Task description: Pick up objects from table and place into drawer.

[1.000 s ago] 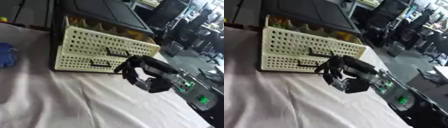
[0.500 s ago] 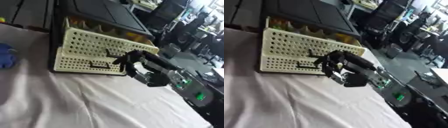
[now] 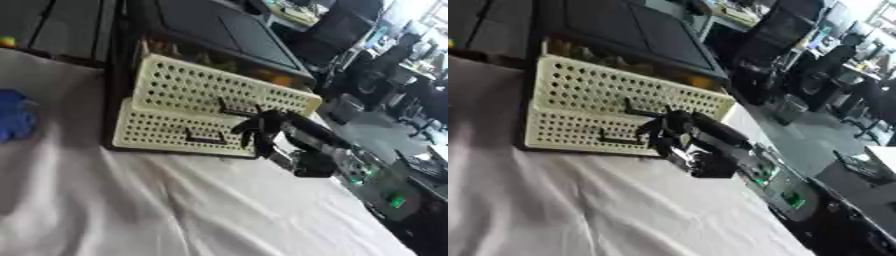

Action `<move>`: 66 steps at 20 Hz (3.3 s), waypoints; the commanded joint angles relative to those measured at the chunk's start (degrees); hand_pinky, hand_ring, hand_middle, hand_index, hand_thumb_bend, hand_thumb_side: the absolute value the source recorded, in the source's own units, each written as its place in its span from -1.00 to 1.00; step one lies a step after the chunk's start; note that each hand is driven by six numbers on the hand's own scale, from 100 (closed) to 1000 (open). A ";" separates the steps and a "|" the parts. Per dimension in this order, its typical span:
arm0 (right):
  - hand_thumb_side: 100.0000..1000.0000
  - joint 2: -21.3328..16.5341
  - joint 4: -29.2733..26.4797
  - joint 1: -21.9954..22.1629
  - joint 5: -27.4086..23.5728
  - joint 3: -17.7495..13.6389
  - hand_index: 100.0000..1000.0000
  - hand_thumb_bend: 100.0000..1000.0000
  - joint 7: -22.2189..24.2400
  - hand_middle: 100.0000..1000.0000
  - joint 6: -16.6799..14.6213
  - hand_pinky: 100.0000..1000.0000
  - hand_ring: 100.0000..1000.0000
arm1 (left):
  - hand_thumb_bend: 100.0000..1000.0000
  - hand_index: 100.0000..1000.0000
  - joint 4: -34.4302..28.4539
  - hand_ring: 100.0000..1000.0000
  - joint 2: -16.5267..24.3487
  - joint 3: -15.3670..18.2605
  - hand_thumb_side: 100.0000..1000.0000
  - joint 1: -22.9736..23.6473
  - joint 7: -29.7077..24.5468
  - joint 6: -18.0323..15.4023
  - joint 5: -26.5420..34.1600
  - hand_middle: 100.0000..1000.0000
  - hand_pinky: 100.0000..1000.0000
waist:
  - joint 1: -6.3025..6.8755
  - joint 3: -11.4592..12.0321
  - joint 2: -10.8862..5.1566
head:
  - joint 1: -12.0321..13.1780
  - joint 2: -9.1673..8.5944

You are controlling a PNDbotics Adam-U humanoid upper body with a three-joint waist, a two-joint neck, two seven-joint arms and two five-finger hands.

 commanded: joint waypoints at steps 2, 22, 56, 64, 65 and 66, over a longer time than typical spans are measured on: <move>1.00 -1.52 0.20 -0.27 -1.92 -1.40 0.64 -1.00 -0.48 0.06 -1.15 -0.62 -0.26 | -0.90 0.92 -0.77 0.01 0.21 -0.25 1.00 -0.31 -0.49 -0.16 -0.50 0.10 -0.22 | 0.22 -0.19 -0.73 | -0.46 -1.21; 1.00 -2.32 0.22 0.35 -5.83 -2.97 0.63 -1.00 -5.53 0.10 -4.61 -0.57 -0.25 | -0.89 0.92 -0.77 0.00 -0.34 -0.57 1.00 0.01 -1.88 0.34 -0.69 0.10 -0.22 | -0.11 -0.48 -0.52 | -2.67 -0.94; 1.00 -0.64 -0.34 2.30 -8.23 -3.19 0.86 -1.00 -1.79 0.78 -11.56 0.55 0.73 | -0.89 0.92 -0.77 -0.01 -1.74 -0.28 1.00 -0.26 -2.90 0.85 -1.49 0.10 -0.21 | -0.12 0.04 1.38 | -4.43 -2.15; 1.00 -0.61 0.82 2.48 -9.64 -4.57 0.90 -1.00 -2.89 0.81 -13.58 0.64 0.78 | -0.90 0.92 -0.77 -0.01 -2.05 0.01 1.00 -0.48 -2.46 0.38 -2.17 0.10 -0.21 | -0.12 0.96 2.75 | -4.93 -3.34; 1.00 -0.65 0.84 2.47 -10.29 -4.64 0.92 -1.00 -3.15 0.81 -14.05 0.65 0.78 | -0.90 0.92 -0.77 -0.01 -2.07 -0.03 1.00 -0.49 -2.53 0.42 -2.22 0.10 -0.21 | -0.12 0.92 2.74 | -4.96 -3.30; 1.00 -0.75 0.76 2.53 -10.86 -4.72 0.93 -1.00 -3.33 0.79 -14.53 0.65 0.78 | -0.90 0.92 -0.77 -0.01 -2.07 -0.06 1.00 -0.54 -2.56 0.43 -2.23 0.10 -0.21 | -0.12 0.85 2.68 | -4.96 -3.26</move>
